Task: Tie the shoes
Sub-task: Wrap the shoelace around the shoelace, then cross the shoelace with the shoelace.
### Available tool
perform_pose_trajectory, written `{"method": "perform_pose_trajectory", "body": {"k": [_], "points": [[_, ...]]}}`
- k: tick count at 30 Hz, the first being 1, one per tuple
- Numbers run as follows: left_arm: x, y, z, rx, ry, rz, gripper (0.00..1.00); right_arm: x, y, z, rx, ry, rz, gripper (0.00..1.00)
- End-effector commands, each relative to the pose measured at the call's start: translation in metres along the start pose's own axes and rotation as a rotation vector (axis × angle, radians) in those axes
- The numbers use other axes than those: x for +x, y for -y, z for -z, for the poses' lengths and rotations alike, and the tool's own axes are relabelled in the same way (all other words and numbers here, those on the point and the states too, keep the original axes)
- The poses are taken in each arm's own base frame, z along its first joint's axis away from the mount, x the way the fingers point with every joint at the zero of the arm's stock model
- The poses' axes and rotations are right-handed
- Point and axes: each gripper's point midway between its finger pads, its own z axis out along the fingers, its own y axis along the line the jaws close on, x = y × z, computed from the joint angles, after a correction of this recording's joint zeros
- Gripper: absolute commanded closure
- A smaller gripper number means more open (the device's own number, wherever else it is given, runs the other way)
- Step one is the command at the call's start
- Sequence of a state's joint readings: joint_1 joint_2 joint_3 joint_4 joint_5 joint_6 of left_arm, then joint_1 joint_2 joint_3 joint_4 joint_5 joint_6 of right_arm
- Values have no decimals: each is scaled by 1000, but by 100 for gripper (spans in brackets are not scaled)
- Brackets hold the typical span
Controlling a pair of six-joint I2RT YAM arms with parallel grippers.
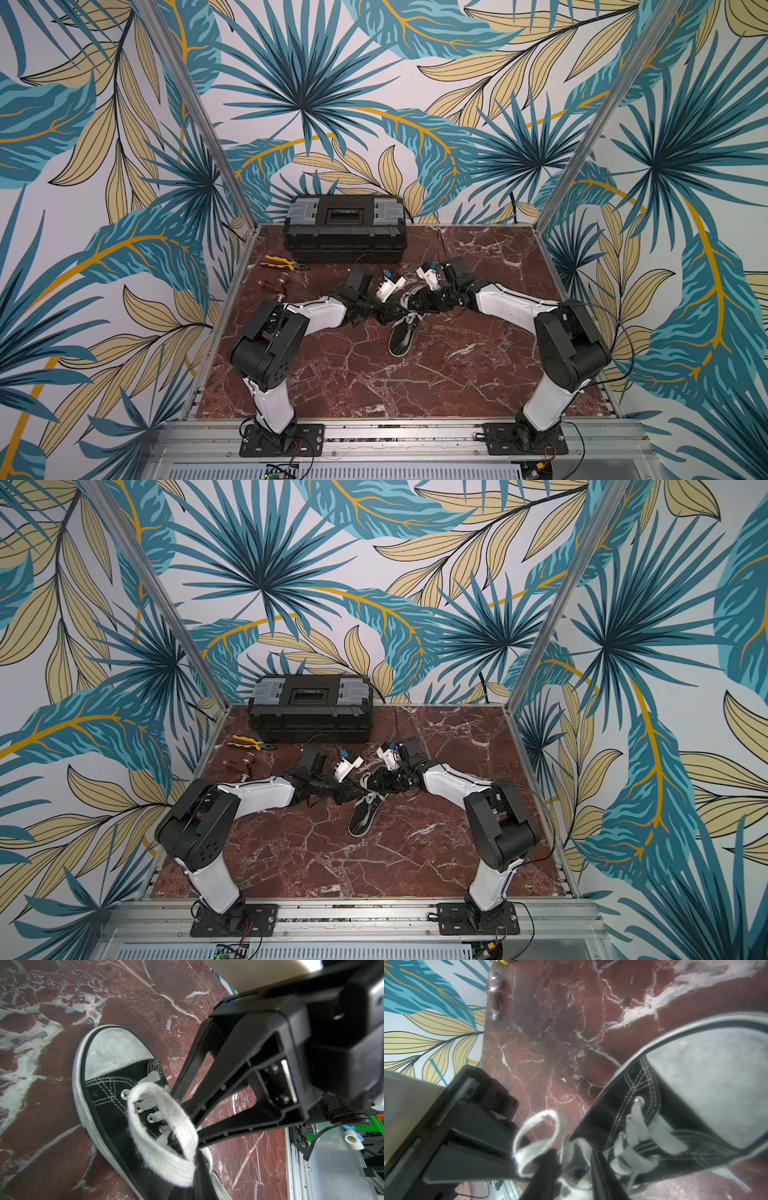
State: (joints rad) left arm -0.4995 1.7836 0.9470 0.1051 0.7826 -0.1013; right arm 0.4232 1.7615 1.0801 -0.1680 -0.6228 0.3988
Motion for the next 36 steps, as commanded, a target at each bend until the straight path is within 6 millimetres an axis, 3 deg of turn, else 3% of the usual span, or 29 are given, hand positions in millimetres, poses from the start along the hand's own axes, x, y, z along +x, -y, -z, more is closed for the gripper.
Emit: {"method": "perform_pose_trajectory", "body": {"k": [1, 12, 19, 29, 36], "points": [[5, 1, 3, -15, -3, 10, 100, 12, -2, -7, -49, -59, -25, 68], [9, -7, 2, -55, -19, 43, 99, 8, -19, 2, -174, -30, -41, 76], [8, -2, 3, -32, -7, 22, 100, 1, 12, 7, 24, 26, -69, 73], [8, -3, 3, -39, -8, 21, 100, 12, 4, -6, -53, -50, -91, 68], [6, -2, 3, -36, -6, 19, 100, 21, 13, -7, -10, -80, -98, 68]]}}
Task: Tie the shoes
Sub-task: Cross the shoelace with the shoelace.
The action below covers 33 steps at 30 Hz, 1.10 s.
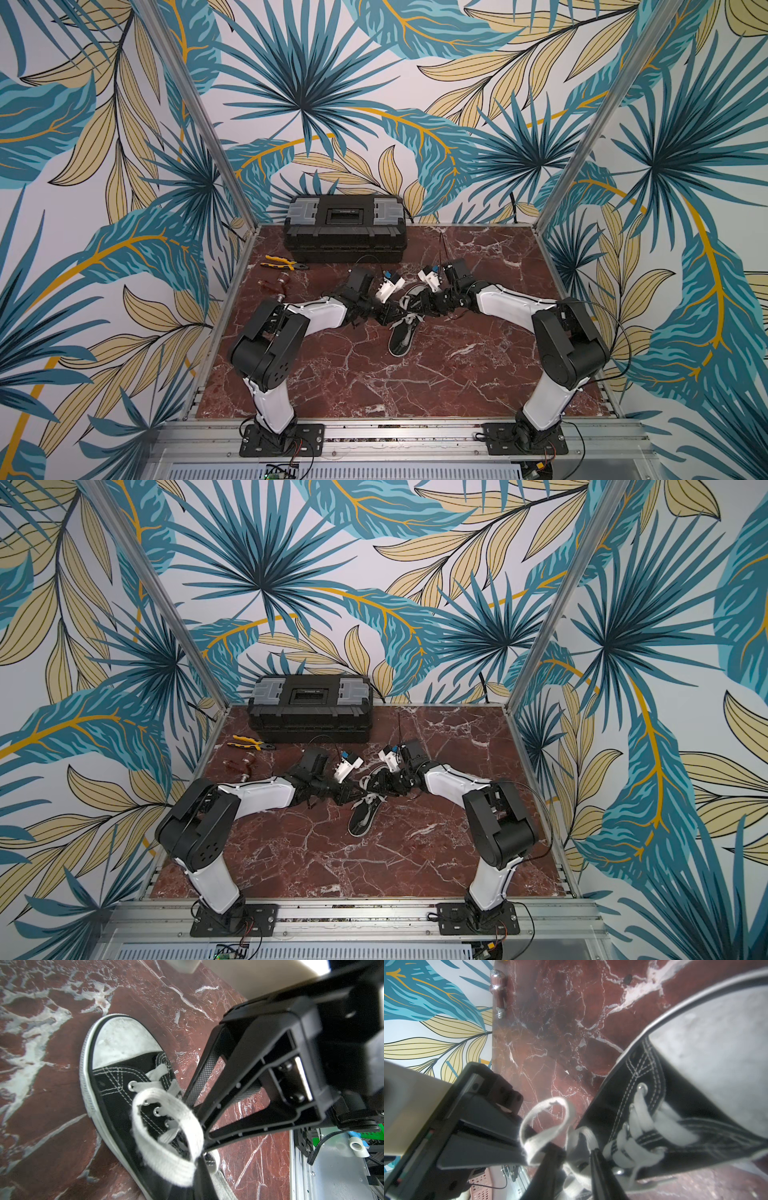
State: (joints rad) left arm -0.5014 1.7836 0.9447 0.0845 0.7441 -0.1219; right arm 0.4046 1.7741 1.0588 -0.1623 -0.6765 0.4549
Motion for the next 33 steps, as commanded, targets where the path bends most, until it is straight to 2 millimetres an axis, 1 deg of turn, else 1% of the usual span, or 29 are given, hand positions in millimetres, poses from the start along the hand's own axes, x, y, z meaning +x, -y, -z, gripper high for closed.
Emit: {"method": "perform_pose_trajectory", "body": {"k": [1, 3, 9, 13, 17, 23, 25, 29, 33], "points": [[2, 4, 3, 3, 7, -15, 100, 12, 10, -7, 26, -50, -12, 68], [1, 4, 4, -1, 8, -17, 100, 14, 10, -7, 21, -53, -18, 68], [2, 3, 3, -5, 5, -14, 100, 17, 0, -13, -47, -83, -30, 69], [2, 3, 4, -8, 7, -11, 100, 15, -7, -11, -80, -76, -35, 73], [3, 3, 4, -13, 5, -10, 99, 13, -12, -8, -102, -63, -39, 81], [5, 2, 4, -16, -2, -1, 97, 15, -12, -6, -101, -61, -37, 92], [6, 1, 4, -17, -3, 1, 97, 16, -11, -6, -93, -62, -31, 94], [6, 2, 4, -17, 1, 0, 96, 15, -4, 0, -44, -47, -8, 94], [3, 6, 6, -1, 16, -19, 96, 21, 9, 7, 63, -69, 6, 83]]}}
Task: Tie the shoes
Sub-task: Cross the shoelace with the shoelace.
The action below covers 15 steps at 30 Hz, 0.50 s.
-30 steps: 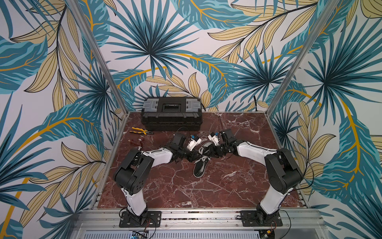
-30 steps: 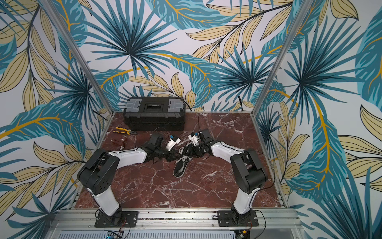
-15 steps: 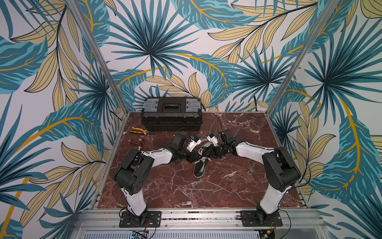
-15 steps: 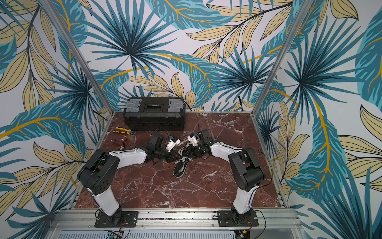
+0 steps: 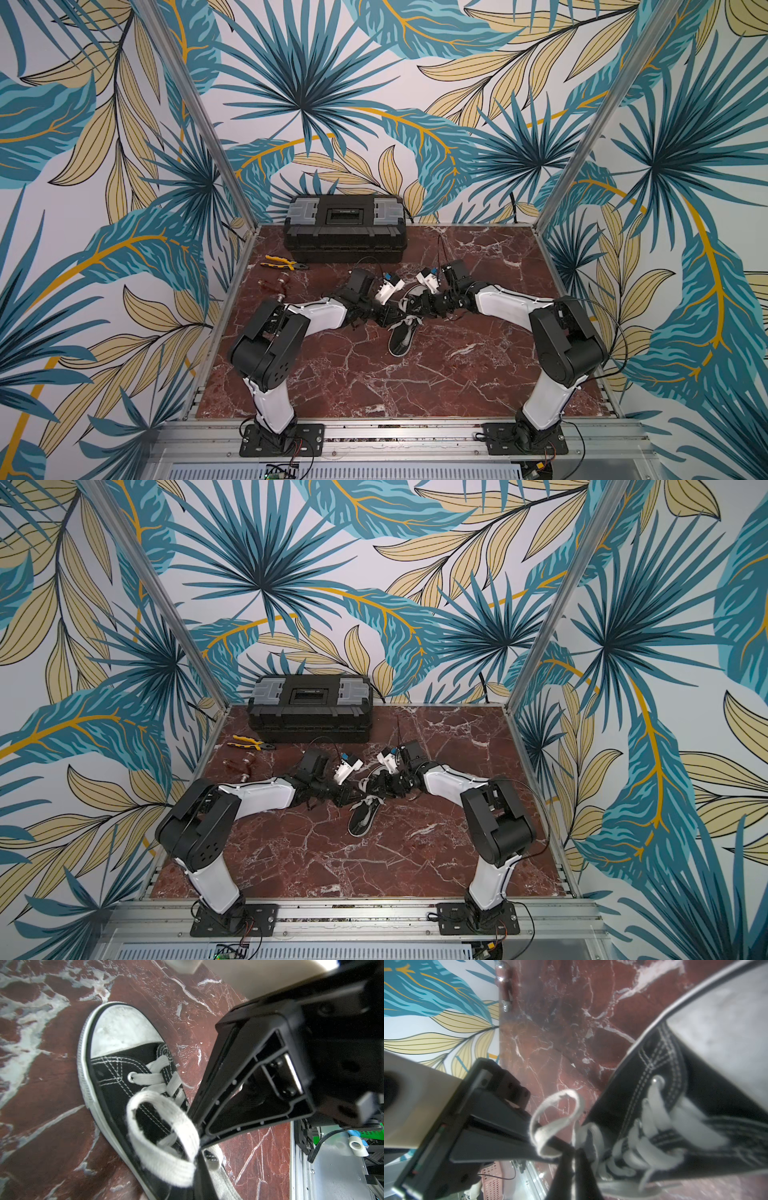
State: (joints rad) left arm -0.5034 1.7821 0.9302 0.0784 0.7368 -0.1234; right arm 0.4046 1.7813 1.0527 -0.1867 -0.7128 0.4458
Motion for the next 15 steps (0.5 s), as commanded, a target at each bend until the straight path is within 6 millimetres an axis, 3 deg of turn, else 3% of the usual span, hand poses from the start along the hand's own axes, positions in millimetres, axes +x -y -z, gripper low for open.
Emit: {"method": "perform_pose_trajectory", "body": {"k": [1, 11, 15], "points": [[-6, 9, 7, 13, 36, -40, 97, 12, 11, 10, 95, -30, 18, 80], [-2, 14, 5, 22, 18, -58, 97, 19, -5, 0, -26, -59, 1, 73], [-1, 14, 5, 25, 10, -49, 97, 22, -2, -2, -22, -69, -4, 73]]}}
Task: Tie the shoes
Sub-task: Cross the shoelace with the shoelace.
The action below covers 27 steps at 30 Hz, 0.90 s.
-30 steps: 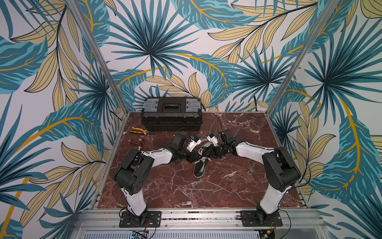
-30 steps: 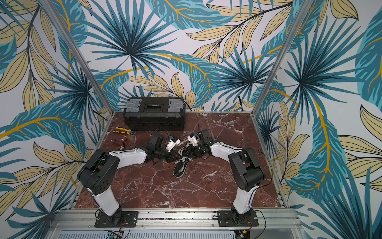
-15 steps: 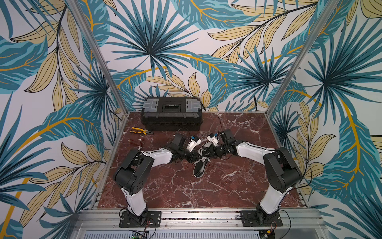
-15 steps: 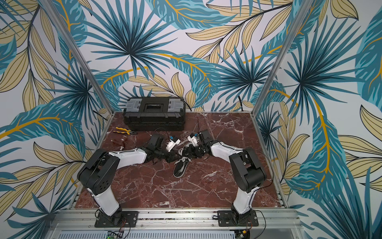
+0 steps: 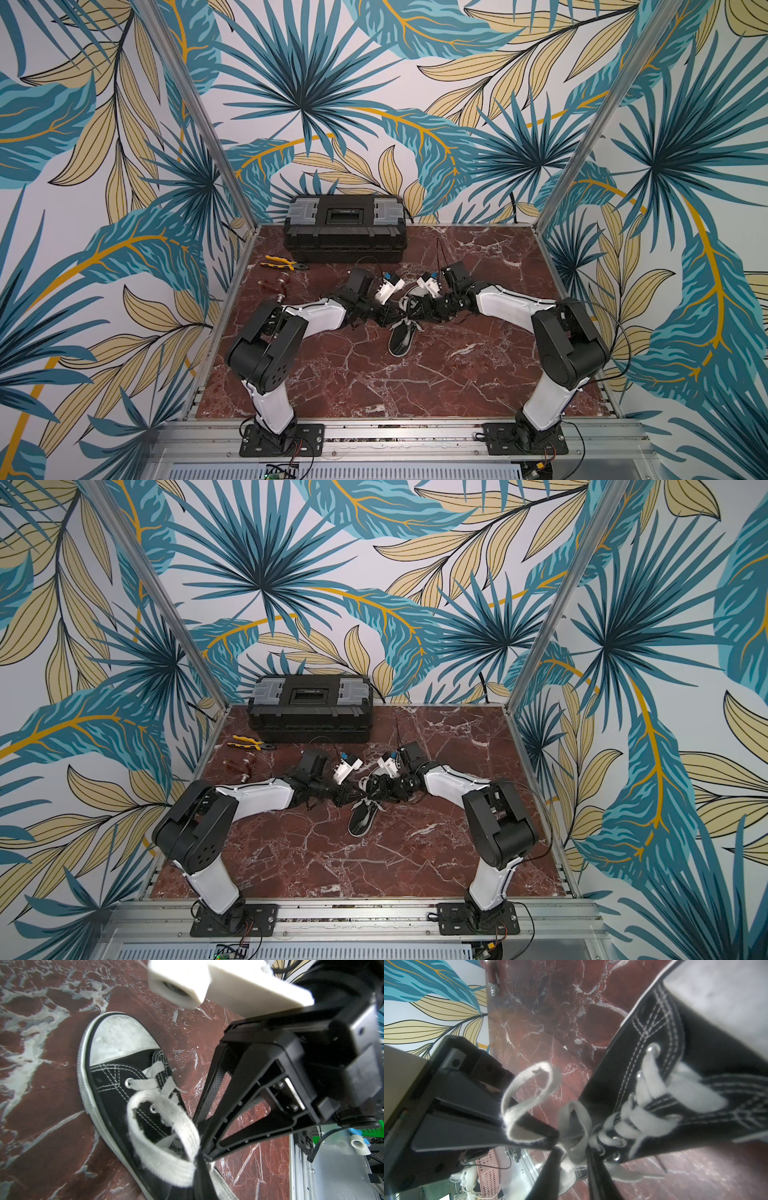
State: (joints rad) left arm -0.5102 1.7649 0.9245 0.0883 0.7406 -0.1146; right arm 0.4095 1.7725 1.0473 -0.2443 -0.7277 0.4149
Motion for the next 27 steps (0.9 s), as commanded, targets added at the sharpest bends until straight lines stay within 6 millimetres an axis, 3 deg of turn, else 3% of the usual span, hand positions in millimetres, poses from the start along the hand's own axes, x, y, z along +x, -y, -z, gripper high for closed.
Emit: {"method": "perform_pose_trajectory", "body": {"k": [1, 13, 17, 27], "points": [[2, 8, 3, 12, -5, -17, 97, 10, -1, -5, -26, -27, -7, 73], [8, 6, 5, -8, -37, 24, 94, 2, -1, 0, -11, 45, 91, 99], [8, 5, 4, -11, -39, 41, 93, 2, 3, 6, 30, 75, 152, 100], [9, 7, 0, 31, -37, 81, 79, 2, 0, 13, 37, 165, 270, 100]]}}
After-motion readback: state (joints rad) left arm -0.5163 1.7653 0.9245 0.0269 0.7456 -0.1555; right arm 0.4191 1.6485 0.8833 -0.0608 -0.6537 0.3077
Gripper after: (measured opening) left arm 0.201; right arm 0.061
